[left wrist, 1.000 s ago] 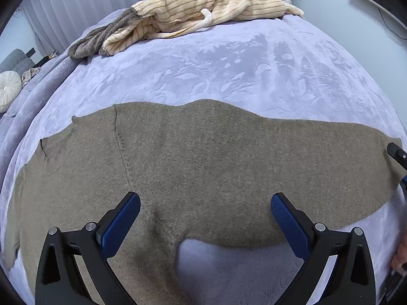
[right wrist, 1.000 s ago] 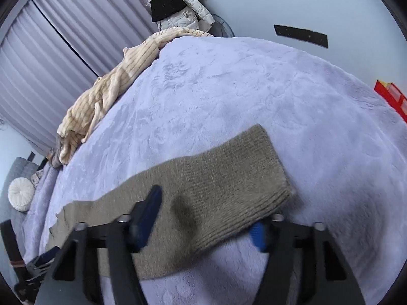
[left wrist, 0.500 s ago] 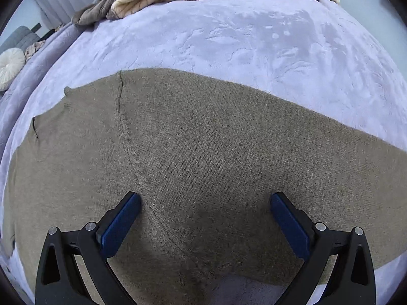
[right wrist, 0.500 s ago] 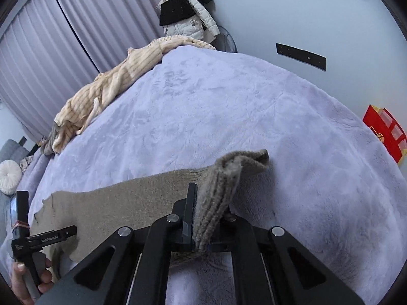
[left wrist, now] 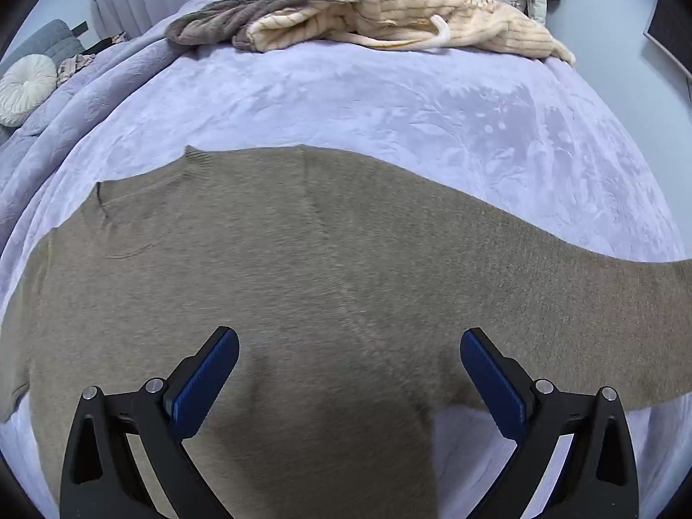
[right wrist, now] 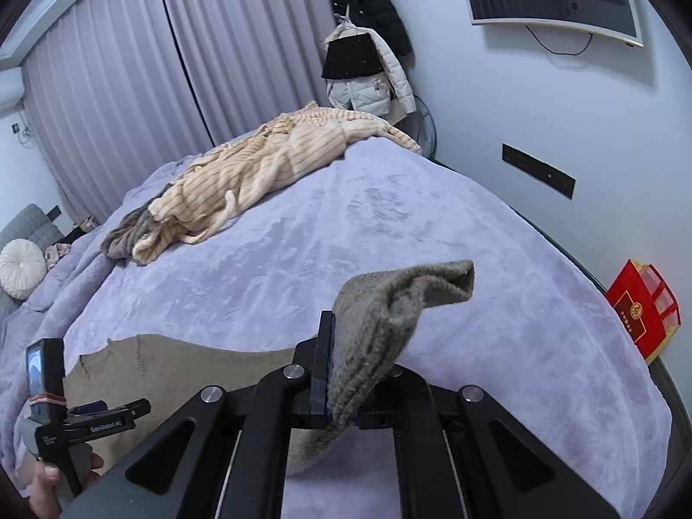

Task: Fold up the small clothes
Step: 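Lift the cuff with the right tool, lay it across the body, open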

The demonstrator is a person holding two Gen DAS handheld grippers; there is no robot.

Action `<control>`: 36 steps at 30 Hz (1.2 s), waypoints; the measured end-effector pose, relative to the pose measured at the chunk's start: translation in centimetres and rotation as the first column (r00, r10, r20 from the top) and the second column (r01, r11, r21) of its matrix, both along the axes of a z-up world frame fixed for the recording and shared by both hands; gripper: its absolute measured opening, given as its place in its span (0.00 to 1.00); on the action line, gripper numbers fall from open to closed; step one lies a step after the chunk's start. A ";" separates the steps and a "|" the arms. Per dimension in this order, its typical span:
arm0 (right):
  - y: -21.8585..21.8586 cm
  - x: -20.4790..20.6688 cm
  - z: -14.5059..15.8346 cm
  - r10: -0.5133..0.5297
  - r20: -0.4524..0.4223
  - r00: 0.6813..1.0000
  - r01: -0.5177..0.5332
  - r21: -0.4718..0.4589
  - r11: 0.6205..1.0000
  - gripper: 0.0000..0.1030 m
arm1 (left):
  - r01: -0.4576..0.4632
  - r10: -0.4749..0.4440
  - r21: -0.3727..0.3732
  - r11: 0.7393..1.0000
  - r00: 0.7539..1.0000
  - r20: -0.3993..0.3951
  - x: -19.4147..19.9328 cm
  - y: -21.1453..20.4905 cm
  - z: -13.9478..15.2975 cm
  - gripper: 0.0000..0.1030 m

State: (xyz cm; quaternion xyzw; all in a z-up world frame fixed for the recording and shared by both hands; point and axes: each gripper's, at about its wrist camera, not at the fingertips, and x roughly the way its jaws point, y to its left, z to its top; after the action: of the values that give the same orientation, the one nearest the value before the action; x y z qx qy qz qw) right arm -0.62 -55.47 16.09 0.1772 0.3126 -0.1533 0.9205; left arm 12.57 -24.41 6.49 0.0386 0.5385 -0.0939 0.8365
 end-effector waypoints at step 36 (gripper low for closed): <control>40.4 12.1 -1.2 0.438 -0.125 0.890 -0.451 -0.112 0.885 0.06 | -0.185 0.182 -0.094 0.978 0.983 -0.039 -3.1 27.9 -2.5 1.00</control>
State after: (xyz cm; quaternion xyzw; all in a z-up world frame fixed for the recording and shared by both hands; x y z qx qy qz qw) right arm 11.50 -15.09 14.89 0.0292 0.3777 0.0323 0.9249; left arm 9.50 3.46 4.03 -0.0532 0.5470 -0.0431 0.8343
